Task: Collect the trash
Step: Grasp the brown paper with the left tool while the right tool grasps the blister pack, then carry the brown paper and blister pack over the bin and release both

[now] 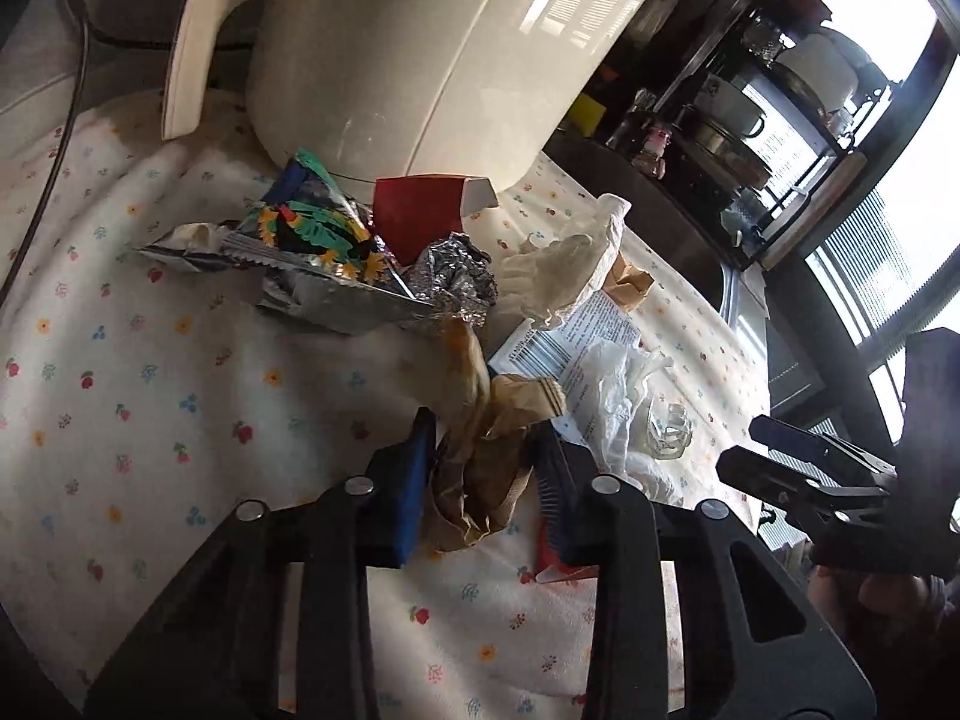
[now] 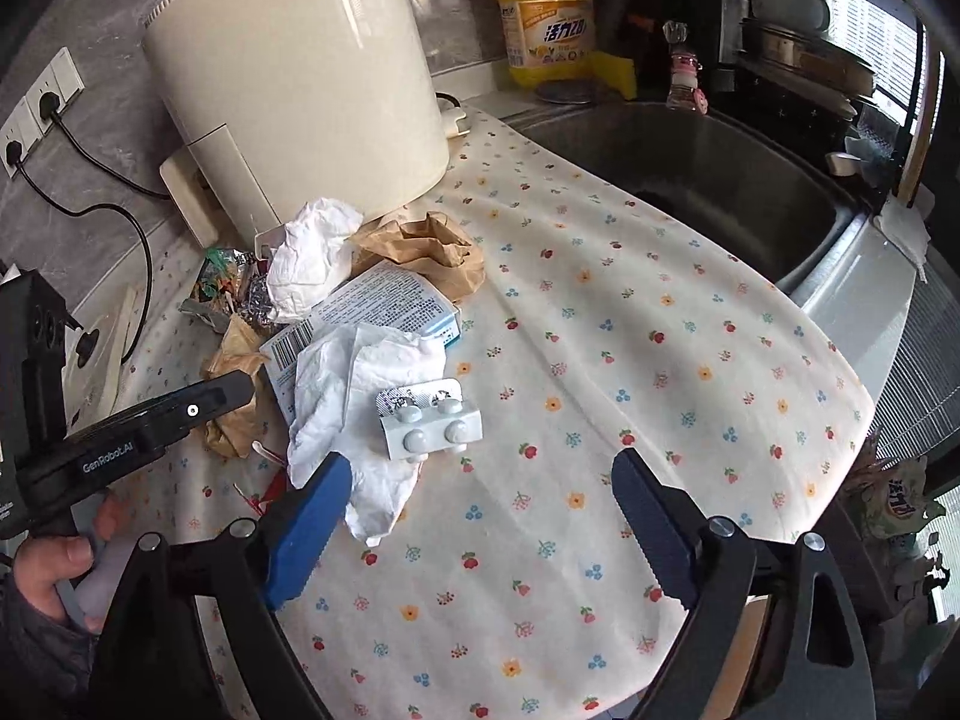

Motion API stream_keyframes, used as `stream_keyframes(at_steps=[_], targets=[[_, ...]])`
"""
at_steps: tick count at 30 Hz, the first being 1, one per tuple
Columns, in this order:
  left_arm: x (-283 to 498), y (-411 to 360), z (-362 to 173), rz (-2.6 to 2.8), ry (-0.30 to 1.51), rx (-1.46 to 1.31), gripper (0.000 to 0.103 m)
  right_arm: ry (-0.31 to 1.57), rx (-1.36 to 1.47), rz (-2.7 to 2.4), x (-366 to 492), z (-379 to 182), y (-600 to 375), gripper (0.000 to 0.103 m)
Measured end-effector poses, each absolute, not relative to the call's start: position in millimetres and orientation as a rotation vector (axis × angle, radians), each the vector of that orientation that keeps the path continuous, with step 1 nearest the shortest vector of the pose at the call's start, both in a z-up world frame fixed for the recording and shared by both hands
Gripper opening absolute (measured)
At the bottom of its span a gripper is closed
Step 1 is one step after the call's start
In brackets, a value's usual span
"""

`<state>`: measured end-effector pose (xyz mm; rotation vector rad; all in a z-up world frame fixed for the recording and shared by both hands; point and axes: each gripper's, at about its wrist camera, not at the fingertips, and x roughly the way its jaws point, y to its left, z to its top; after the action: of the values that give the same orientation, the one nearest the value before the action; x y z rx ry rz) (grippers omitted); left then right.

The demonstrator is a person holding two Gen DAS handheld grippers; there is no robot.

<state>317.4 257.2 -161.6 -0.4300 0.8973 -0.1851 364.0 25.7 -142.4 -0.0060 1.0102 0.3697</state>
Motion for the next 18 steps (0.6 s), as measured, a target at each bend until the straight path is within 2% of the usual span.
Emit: stream_keyframes(at_steps=[10, 12, 13, 14, 18], targets=[[285, 282, -145, -0.093, 0.842, -0.456, 0.029, 1.058, -0.024, 0.454, 387, -164, 46, 0.080], [280, 282, -141, -0.081, 0.837, -0.456, 0.029, 1.076, -0.023, 0.483, 391, -169, 47, 0.073], [277, 280, -139, -0.076, 0.833, -0.452, 0.029, 1.087, -0.024, 0.486, 392, -170, 46, 0.054], [274, 279, -136, -0.072, 0.830, -0.447, 0.029, 1.082, -0.030, 0.473, 392, -168, 44, 0.042], [264, 271, -125, -0.055, 0.818, -0.421, 0.029, 1.065, 0.021, 0.496, 384, -157, 29, 0.042]])
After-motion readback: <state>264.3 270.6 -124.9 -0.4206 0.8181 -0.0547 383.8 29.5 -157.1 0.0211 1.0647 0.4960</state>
